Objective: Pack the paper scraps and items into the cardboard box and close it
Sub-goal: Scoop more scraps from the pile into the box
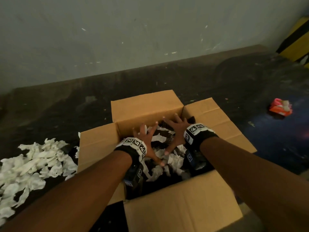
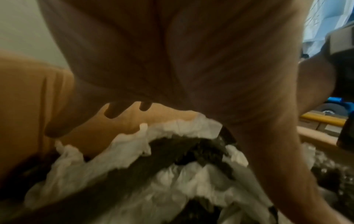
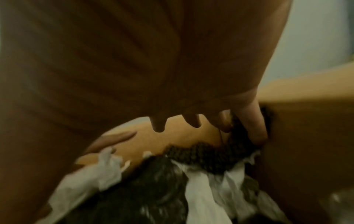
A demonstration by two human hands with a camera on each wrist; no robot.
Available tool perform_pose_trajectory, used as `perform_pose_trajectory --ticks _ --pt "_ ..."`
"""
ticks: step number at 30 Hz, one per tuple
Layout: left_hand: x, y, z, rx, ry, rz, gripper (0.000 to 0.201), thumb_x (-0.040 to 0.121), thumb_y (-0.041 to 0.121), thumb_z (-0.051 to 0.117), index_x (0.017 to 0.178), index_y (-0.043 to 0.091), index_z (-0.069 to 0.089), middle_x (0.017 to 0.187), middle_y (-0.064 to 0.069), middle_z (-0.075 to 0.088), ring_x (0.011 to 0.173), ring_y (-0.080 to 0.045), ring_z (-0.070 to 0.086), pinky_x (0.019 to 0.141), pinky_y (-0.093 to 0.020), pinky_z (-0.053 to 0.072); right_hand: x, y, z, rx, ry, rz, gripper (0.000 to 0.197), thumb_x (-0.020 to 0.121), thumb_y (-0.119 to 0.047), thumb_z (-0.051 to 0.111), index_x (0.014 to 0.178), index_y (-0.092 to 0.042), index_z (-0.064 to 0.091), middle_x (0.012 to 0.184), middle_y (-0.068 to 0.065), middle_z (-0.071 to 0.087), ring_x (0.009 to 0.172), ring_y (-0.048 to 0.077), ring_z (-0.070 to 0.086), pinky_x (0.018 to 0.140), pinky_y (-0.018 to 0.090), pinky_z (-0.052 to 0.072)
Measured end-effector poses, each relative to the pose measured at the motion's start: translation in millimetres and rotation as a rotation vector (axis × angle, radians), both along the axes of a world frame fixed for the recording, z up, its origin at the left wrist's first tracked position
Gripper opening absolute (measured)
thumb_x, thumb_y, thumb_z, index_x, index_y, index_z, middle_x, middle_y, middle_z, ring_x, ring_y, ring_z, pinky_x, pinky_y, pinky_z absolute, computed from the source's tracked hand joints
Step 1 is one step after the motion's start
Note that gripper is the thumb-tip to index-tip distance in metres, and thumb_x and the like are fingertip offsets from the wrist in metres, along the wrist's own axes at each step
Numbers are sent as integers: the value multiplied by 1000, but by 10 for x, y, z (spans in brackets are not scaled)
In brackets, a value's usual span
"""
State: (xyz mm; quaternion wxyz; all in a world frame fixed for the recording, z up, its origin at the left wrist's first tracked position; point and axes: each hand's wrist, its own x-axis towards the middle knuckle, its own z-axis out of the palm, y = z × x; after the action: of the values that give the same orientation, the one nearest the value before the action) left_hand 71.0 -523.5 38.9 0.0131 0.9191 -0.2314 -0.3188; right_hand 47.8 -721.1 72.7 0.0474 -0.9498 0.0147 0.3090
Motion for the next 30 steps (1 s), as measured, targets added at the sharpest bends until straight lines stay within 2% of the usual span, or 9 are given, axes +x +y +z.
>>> perform_pose_trajectory --ticks 6,10,12,16,18,20,23,25,30 --pt "3 -69 -413 44 60 -46 169 36 81 85 134 51 -49 155 -10 -47 148 -50 -24 114 -77 6 160 61 -549 1 136 41 160 20 -92 73 128 -62 -42 158 6 -35 144 54 -15 108 79 4" --pt "-74 -89 -931 84 20 -54 165 52 71 88 132 43 -54 116 4 -76 146 -47 -30 111 -79 14 54 94 -949 -16 190 72 146 61 -63 86 132 -57 -41 157 4 -38 147 51 -3 110 71 25" --pt "-129 -126 -1075 74 4 -46 159 62 66 87 136 37 -51 105 6 -78 144 -40 -34 117 -72 6 21 66 -1080 61 213 41 137 68 -58 83 129 -61 -40 157 1 -37 148 50 -3 111 69 26" --pt "-93 -168 -1082 27 94 31 163 61 52 93 121 50 -58 144 -6 -55 149 -48 -20 117 -67 23 106 14 -1180 129 242 -1 136 62 -63 83 103 -72 -47 158 -1 -35 146 52 -3 109 70 27" --pt "-37 -137 -1013 -5 145 21 166 46 69 91 124 53 -55 149 -2 -51 149 -48 -22 116 -72 17 127 7 -1164 133 249 13 132 62 -67 80 95 -74 -48 159 0 -33 146 53 -2 110 71 25" --pt "10 -95 -896 -17 138 -43 166 37 84 82 130 52 -51 150 2 -51 149 -46 -25 116 -74 9 126 -2 -1051 119 236 64 133 50 -82 73 108 -72 -46 162 1 -29 148 49 -4 112 70 21" --pt "102 -44 -608 -49 93 -5 163 36 88 79 137 54 -44 161 -7 -37 150 -51 -14 116 -73 16 170 -45 -793 119 167 88 157 22 -92 72 132 -64 -37 164 3 -23 149 44 -5 113 68 21" --pt "179 -66 -417 -44 66 27 161 39 87 80 139 54 -42 163 -10 -26 148 -57 -5 113 -72 23 229 -99 -651 139 166 56 159 24 -88 77 138 -61 -31 163 4 -26 149 45 -1 113 68 24" --pt "223 -86 -407 -24 65 -16 160 46 82 82 148 44 -35 164 -11 -24 151 -49 -10 117 -69 14 303 -204 -694 90 119 -32 140 47 -91 68 146 -55 -24 162 1 -27 150 42 -5 117 64 17"
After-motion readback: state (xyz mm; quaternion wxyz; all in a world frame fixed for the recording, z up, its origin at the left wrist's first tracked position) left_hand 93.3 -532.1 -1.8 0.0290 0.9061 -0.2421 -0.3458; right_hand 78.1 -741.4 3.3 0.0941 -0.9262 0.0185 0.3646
